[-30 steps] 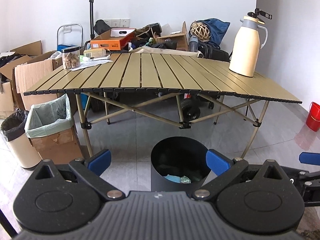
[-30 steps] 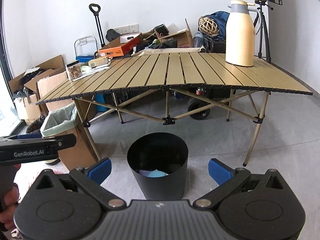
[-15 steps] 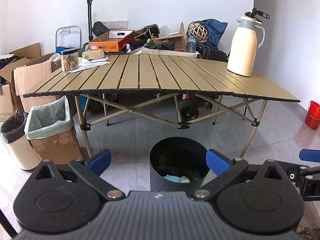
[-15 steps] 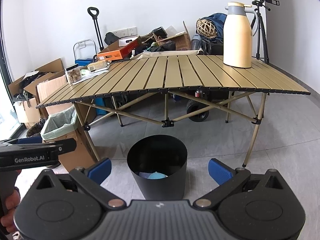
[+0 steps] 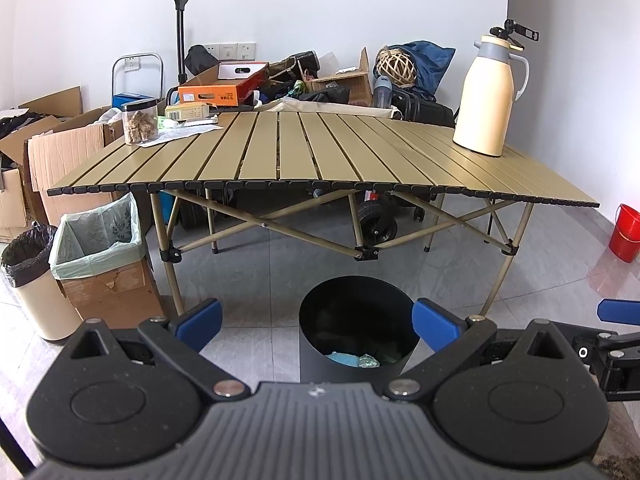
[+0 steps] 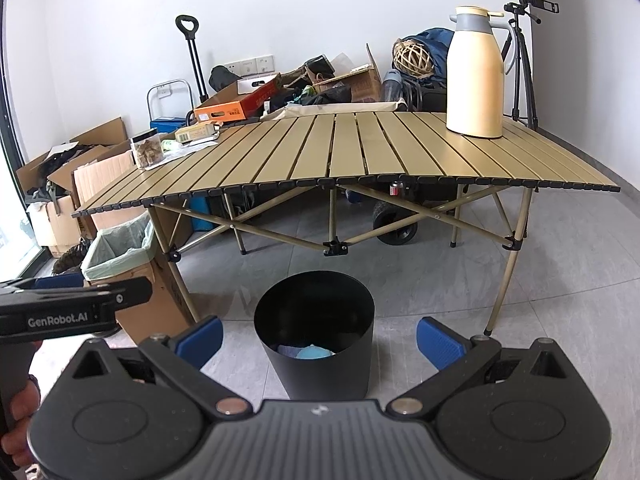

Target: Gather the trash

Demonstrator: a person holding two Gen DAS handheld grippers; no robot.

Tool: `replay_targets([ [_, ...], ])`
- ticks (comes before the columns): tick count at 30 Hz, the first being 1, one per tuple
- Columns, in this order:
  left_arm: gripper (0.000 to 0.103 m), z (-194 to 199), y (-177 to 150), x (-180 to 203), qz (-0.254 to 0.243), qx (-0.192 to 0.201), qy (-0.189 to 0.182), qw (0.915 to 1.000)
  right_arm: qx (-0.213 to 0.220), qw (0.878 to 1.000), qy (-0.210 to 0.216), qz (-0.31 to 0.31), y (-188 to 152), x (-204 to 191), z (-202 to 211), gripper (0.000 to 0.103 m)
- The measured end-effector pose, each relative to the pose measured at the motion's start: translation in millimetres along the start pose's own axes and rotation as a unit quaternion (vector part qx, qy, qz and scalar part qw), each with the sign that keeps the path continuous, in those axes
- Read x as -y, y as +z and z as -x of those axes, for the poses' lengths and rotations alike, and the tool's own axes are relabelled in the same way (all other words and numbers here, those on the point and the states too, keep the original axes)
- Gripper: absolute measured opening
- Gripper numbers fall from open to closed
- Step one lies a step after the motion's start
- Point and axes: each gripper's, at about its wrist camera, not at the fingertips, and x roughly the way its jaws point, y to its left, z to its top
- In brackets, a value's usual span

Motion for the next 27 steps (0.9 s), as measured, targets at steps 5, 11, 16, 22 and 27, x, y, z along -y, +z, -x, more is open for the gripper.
replay_targets([
  [5,0.103,-0.2,-0.2,-0.3,0.0,0.001,0.0,1.0,0.0,1.0,-0.001,0.0,0.1,0.4,0.3,0.103],
  [11,0.103,-0.1,-0.1,-0.4,0.001,0.001,0.0,1.0,0.0,1.0,-0.001,0.001,0.4,0.7,1.1,0.103],
  [16,0.103,0.8,0.4,-0.1,0.001,0.001,-0.002,1.0,0.0,1.0,-0.001,0.001,0.4,0.4,1.1,0.103],
  [22,0.103,3.3,0.3,-1.3,0.007,0.003,-0.003,1.0,0.0,1.0,-0.001,0.001,0.3,0.0,1.1,0.103],
  [27,0.103,2.3,-0.7,-1.2,0.008,0.0,-0.008,0.9999,0.0,1.0,-0.002,0.002,0.7,-0.1,1.4,0.103],
])
